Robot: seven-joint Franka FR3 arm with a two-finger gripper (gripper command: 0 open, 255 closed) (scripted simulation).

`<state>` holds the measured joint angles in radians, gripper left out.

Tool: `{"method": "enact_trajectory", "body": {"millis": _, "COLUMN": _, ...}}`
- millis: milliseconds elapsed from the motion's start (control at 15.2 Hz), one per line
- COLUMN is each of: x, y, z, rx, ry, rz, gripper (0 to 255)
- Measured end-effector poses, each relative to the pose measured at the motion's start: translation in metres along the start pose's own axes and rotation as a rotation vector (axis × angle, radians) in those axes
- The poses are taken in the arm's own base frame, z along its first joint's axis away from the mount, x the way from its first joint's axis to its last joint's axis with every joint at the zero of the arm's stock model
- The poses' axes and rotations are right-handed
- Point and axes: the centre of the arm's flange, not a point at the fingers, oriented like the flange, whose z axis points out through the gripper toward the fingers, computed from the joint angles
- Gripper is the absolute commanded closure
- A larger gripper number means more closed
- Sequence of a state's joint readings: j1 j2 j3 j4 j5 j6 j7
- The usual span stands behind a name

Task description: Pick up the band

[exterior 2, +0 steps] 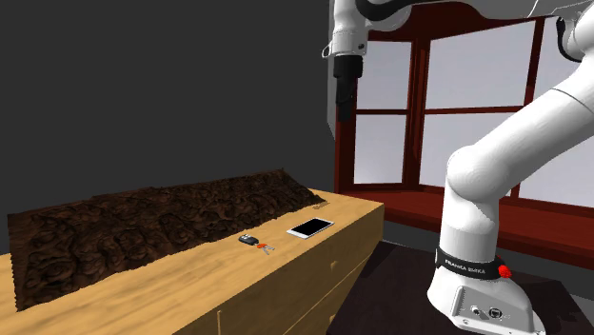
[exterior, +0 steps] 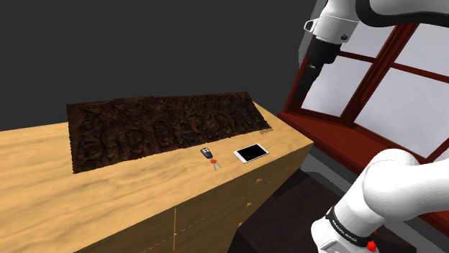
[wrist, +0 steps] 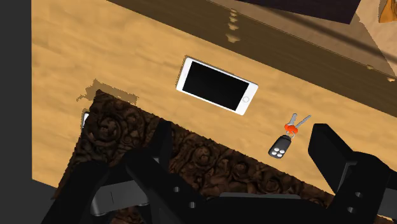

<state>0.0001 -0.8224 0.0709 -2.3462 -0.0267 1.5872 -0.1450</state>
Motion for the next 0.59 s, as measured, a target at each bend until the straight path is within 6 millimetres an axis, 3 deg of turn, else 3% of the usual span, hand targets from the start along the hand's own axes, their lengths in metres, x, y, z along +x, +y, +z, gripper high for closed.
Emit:
{"method": "enact_trajectory", "body": {"millis": 132, "x": 0.003, "y": -0.004, "z": 0.004, "rx": 0.000, "ry": 0.000, "rz": 0.003, "gripper": 0}}
{"method": "enact_trajectory", "body": {"millis": 594, "x": 0.047, "y": -0.039, "z": 0.068, "rx": 0.005, "ry": 0.000, "rz": 0.041, "gripper": 0}}
